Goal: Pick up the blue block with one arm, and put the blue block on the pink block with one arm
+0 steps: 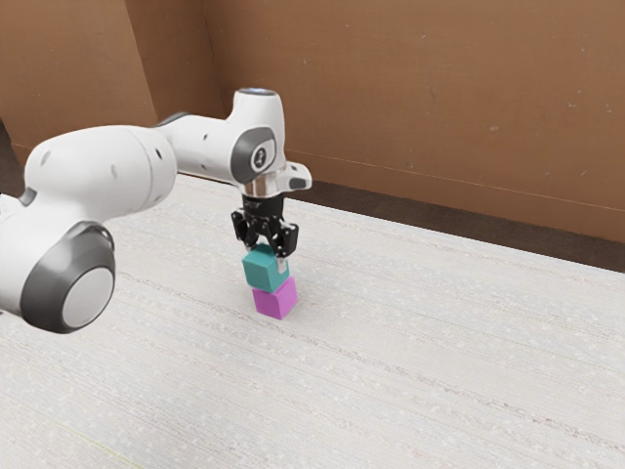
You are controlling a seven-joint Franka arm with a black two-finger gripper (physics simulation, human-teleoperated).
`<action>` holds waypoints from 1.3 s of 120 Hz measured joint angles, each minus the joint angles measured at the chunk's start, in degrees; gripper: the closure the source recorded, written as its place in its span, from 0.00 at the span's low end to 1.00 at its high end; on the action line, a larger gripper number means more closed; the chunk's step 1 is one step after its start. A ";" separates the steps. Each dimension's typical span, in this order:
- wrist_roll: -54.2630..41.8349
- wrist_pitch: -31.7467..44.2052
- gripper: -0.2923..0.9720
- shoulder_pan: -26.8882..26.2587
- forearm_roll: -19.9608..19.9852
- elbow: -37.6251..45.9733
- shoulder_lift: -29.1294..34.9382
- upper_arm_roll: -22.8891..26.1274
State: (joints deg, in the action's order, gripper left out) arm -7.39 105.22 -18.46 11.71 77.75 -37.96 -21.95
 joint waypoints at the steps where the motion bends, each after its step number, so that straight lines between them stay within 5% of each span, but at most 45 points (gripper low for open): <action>1: 0.05 0.00 0.53 0.00 -0.01 -0.04 -0.03 0.00; 41: 1.49 -0.10 0.53 -0.08 -0.23 -0.63 -0.23 0.00; 82: 1.98 -0.24 0.29 -0.22 -0.06 -0.68 -0.14 -0.01; 115: 2.20 -2.59 0.25 -1.31 -1.87 -0.04 9.27 -0.02; 156: 2.15 -3.59 0.23 -0.72 -2.76 1.01 10.17 0.15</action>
State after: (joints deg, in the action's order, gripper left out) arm -5.25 101.62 -19.18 8.95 78.76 -27.79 -21.80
